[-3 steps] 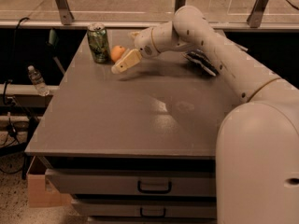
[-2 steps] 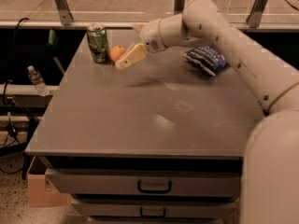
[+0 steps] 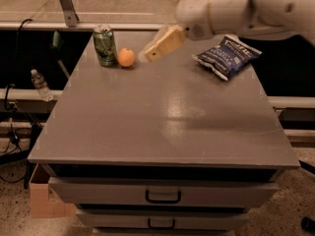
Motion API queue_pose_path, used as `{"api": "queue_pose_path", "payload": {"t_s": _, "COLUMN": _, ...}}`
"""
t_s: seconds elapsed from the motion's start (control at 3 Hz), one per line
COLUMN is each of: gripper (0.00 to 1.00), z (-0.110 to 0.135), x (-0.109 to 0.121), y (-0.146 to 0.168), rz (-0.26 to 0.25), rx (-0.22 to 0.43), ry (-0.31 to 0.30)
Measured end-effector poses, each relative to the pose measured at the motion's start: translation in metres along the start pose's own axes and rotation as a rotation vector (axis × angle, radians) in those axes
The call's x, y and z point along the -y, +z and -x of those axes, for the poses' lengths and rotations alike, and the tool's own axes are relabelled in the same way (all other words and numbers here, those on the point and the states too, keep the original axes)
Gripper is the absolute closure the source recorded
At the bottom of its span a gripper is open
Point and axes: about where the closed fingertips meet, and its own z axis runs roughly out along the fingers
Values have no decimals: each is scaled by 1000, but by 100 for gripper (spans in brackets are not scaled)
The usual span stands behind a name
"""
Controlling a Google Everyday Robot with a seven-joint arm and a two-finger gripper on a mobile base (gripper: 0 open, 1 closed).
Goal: Move orange near green can
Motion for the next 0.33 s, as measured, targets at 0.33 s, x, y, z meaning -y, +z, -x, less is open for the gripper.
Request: {"api": "queue_pose_path", "payload": {"t_s": 0.33, "gripper": 0, "z": 3, "x": 4, "y": -53, "rz": -78, "rx": -27, "ry": -27}}
